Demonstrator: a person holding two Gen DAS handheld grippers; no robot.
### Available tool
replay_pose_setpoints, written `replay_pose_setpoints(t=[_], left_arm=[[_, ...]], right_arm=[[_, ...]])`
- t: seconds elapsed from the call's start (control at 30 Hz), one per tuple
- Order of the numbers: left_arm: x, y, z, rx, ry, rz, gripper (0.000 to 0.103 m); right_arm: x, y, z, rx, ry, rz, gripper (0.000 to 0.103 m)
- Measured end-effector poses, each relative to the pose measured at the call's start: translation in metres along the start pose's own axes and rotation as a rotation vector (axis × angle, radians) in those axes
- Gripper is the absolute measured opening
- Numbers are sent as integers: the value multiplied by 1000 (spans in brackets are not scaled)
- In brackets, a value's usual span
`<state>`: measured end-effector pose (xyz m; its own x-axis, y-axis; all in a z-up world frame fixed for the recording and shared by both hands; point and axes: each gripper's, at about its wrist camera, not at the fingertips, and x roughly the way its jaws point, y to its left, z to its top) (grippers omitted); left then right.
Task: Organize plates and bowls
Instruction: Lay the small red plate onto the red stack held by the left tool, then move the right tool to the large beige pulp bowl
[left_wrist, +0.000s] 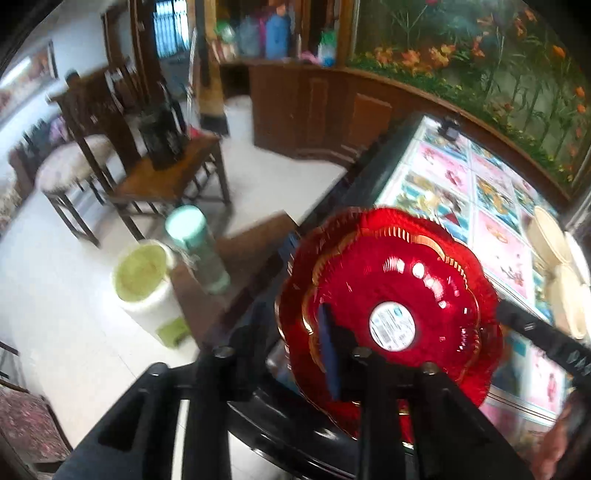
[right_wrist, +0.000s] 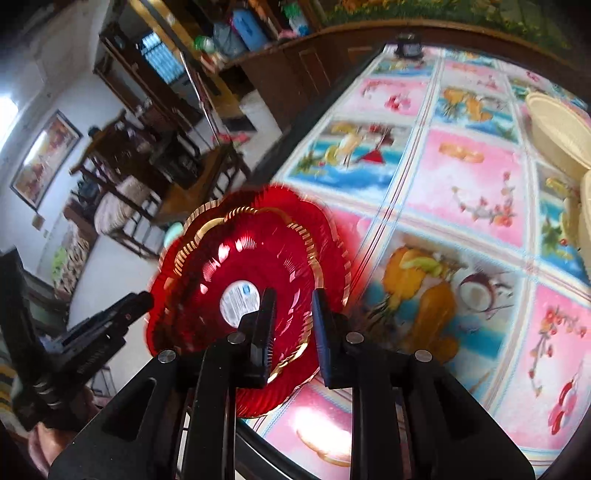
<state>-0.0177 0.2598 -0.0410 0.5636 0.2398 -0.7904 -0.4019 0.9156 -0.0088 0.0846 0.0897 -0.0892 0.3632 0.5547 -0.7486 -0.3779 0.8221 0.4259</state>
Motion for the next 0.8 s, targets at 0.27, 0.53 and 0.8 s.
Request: replay_pose_setpoints(t=[0.27, 0.53, 0.8], left_arm=[[-51, -37, 0, 115, -257, 67, 73], [-69, -96, -6, 240, -303, -21, 76], [-83, -145, -17, 307, -311, -78, 76]], right_arm=[[-36, -44, -7, 79, -134, 12, 24], [-56, -89, -22, 176, -163, 2, 24], [-84, -124, -35, 234, -205, -7, 24]])
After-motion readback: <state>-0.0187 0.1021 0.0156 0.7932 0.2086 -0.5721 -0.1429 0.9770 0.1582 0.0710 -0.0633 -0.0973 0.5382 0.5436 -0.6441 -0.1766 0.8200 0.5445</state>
